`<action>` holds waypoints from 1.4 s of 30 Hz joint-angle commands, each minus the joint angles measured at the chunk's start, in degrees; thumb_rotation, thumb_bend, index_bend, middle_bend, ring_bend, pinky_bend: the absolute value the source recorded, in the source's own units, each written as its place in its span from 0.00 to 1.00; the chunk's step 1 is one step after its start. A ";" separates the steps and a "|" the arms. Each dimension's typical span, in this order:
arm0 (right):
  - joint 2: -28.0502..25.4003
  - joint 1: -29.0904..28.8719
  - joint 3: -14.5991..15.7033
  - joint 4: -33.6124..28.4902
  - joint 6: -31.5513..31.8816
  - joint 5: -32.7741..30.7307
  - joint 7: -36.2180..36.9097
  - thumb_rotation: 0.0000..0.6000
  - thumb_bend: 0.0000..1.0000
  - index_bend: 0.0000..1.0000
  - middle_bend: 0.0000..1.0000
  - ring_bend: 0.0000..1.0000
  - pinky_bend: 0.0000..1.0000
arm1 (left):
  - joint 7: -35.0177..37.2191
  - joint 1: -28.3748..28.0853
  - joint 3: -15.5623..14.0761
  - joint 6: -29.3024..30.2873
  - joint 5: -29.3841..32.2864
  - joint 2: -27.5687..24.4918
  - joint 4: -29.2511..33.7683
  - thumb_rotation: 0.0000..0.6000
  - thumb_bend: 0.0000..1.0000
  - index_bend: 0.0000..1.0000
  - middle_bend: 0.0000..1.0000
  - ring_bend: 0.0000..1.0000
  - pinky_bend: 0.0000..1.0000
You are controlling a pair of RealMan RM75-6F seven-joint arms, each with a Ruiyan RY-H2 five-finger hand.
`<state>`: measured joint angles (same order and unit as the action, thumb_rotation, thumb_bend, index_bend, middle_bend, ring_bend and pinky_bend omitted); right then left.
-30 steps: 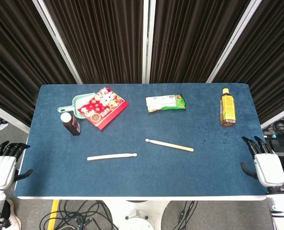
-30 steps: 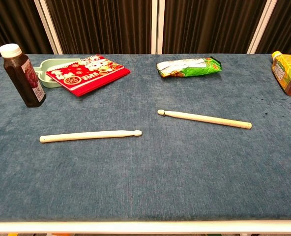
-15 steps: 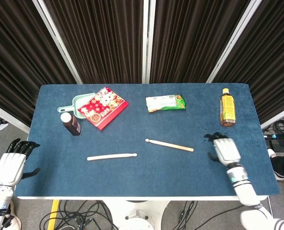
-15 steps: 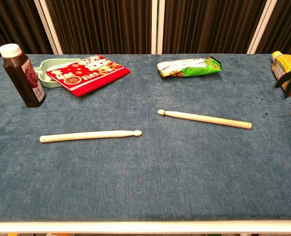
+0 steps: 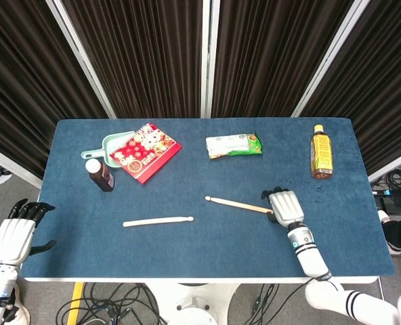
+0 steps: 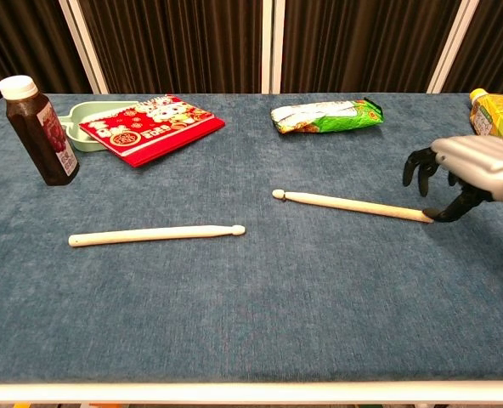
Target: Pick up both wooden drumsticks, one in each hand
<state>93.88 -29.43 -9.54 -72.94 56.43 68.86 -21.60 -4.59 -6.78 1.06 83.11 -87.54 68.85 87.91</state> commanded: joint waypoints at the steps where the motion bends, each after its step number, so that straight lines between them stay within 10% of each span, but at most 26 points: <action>1: 1.14 -0.25 0.58 0.62 0.58 0.05 -0.75 1.00 0.20 0.39 0.48 0.30 0.41 | 0.32 -0.10 0.04 -0.15 0.10 0.06 -0.25 1.00 0.05 0.27 0.24 0.18 0.12; 27: 4.52 -1.64 1.83 4.43 0.28 -1.79 -4.00 1.00 0.35 0.48 0.52 0.34 0.41 | 1.91 0.14 -0.22 -0.19 0.62 0.51 -1.83 1.00 0.05 0.27 0.24 0.18 0.12; 35: 3.16 -2.81 2.87 4.87 0.53 1.97 -2.77 1.00 0.71 0.61 0.62 0.45 0.47 | 2.62 -2.61 0.33 -3.16 -0.49 -0.23 0.00 1.00 0.05 0.27 0.24 0.18 0.18; 42: -7.72 -3.08 2.36 -4.18 3.98 8.65 2.93 1.00 0.80 0.63 0.64 0.46 0.48 | -0.35 -8.24 2.05 -9.25 -1.07 0.33 3.57 1.00 0.05 0.28 0.24 0.21 0.40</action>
<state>90.26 -32.48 -6.80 -73.37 58.02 74.59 -21.02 -3.30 -13.32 2.45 75.80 -88.63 68.80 90.18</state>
